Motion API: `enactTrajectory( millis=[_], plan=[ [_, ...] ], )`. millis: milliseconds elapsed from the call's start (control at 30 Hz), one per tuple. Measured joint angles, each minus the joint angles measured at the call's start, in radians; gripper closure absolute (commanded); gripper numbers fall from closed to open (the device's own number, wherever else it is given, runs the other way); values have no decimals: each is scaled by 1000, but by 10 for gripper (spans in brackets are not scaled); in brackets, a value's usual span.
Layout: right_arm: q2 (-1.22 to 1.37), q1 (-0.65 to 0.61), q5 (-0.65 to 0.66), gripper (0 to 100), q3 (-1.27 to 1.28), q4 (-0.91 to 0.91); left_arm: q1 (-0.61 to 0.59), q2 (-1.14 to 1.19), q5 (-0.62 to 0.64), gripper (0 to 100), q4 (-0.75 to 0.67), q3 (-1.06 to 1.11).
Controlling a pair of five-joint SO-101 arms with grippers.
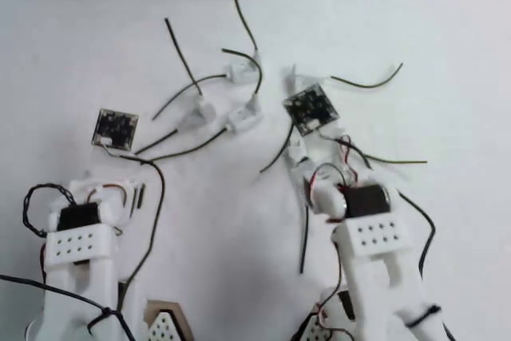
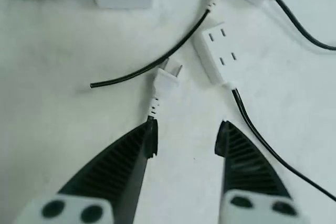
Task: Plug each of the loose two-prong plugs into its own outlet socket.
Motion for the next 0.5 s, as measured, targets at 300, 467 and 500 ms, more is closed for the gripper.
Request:
enactTrajectory(
  millis=[300, 467, 500],
  plan=[
    [393, -74, 0, 910, -40, -344, 0, 0, 0, 819, 0, 0],
    [605, -75, 0, 827, -150, -364, 0, 0, 0, 819, 0, 0],
    [641, -75, 0, 824, -175, -364, 0, 0, 0, 819, 0, 0]
  ],
)
